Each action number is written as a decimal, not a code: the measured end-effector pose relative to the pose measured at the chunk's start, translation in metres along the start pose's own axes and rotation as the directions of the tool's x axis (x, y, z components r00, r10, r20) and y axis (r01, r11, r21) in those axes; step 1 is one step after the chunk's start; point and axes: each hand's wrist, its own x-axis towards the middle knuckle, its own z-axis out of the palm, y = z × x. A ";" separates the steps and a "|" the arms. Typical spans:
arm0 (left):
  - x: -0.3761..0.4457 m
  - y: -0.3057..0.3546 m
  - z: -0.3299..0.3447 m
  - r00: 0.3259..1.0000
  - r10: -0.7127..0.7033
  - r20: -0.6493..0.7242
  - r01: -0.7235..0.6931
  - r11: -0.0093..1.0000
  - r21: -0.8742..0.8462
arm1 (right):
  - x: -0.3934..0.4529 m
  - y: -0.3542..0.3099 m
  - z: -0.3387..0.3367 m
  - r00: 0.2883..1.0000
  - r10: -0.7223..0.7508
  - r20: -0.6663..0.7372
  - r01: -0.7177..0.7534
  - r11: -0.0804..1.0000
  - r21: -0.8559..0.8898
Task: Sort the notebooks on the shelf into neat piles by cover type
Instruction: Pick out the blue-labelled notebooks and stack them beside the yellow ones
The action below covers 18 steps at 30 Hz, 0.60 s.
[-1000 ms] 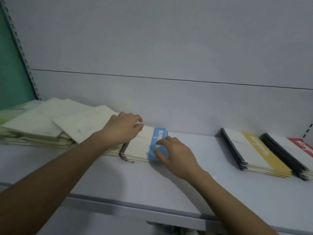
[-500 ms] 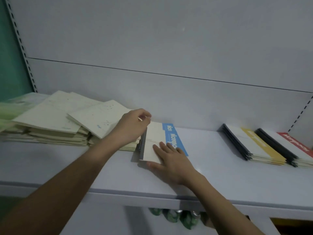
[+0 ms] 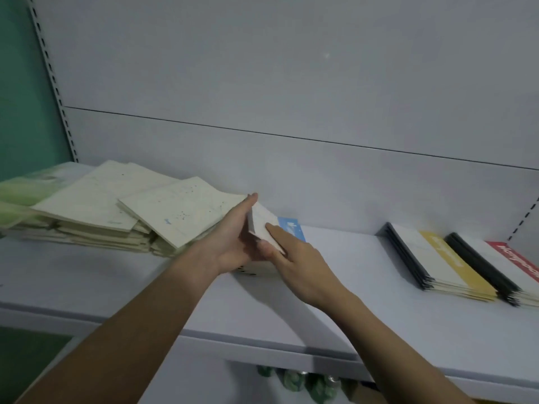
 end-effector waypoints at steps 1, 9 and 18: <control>0.000 0.001 0.002 0.999 0.010 -0.052 -0.010 1.000 -0.003 | -0.001 0.000 0.000 1.000 -0.023 0.014 0.024 0.999 -0.041; -0.007 0.032 -0.030 0.943 0.263 -0.206 -0.213 0.948 0.236 | 0.040 0.034 -0.007 0.905 0.279 -0.322 -0.126 0.897 0.424; 0.004 0.039 -0.052 0.904 0.303 -0.301 -0.277 0.953 0.124 | 0.027 0.056 0.038 0.990 0.036 0.138 0.033 0.885 -0.464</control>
